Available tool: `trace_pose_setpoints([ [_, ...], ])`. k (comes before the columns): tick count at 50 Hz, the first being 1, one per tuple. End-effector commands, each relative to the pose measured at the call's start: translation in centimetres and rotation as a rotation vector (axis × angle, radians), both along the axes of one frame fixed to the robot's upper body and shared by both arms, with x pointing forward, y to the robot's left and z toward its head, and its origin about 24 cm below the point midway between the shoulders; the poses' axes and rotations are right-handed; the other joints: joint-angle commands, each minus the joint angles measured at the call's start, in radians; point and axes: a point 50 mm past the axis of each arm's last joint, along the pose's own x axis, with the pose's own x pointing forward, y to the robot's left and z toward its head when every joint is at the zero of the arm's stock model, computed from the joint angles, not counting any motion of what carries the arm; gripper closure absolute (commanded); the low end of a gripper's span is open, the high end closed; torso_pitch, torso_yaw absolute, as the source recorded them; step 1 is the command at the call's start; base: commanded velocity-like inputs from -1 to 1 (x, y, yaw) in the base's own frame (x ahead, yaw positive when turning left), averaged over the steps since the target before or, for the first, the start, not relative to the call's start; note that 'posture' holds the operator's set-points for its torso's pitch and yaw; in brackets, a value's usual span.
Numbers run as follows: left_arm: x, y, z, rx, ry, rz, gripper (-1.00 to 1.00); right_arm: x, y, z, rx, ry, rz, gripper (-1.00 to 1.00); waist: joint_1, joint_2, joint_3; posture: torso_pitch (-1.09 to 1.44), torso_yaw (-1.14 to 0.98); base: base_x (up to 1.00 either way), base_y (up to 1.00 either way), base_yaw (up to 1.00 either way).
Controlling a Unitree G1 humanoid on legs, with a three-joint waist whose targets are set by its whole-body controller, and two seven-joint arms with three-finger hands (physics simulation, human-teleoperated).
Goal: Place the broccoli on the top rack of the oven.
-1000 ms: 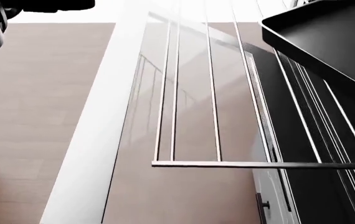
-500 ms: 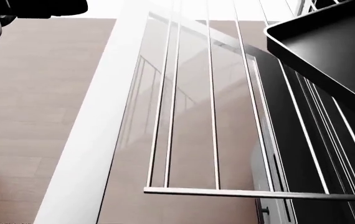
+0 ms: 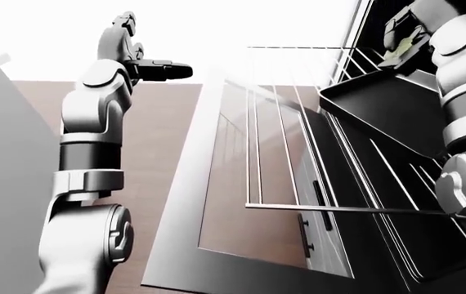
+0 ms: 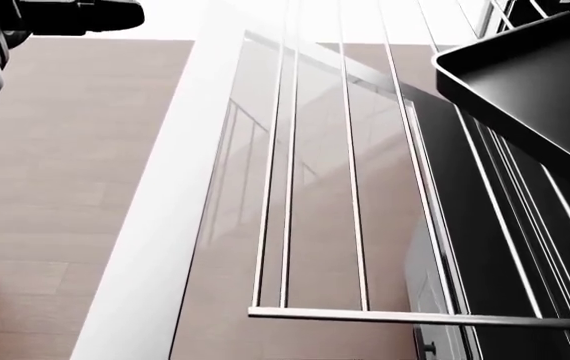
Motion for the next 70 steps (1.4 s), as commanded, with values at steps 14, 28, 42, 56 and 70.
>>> trace_pose_setpoints([
  [14, -0.8, 0.2, 1.8, -0.002, -0.098, 0.001, -1.00, 0.1, 1.3, 1.1, -0.261, -0.185, -0.001, 1.00, 0.001, -0.004, -0.039, 0.00, 0.00, 0.00, 0.00, 0.00],
  [28, -0.6, 0.3, 1.5, -0.004, -0.093, 0.001, -1.00, 0.5, 1.5, -0.5, -0.323, -0.173, -0.007, 1.00, 0.004, -0.006, -0.044, 0.00, 0.00, 0.00, 0.00, 0.00],
  [42, -0.7, 0.5, 1.4, -0.005, -0.090, 0.005, -1.00, 0.7, 1.2, -2.3, -0.335, -0.132, -0.016, 1.00, 0.003, -0.006, -0.048, 0.00, 0.00, 0.00, 0.00, 0.00],
  [56, -0.7, 0.6, 1.1, -0.007, -0.087, 0.005, -1.00, 0.7, 1.0, -3.2, -0.340, -0.102, -0.020, 0.51, 0.003, -0.006, -0.051, 0.00, 0.00, 0.00, 0.00, 0.00],
  [70, -0.7, 0.7, 1.0, -0.008, -0.085, 0.010, -1.00, 0.6, 0.5, -3.3, -0.359, -0.071, -0.034, 0.10, 0.004, -0.008, -0.051, 0.00, 0.00, 0.00, 0.00, 0.00],
])
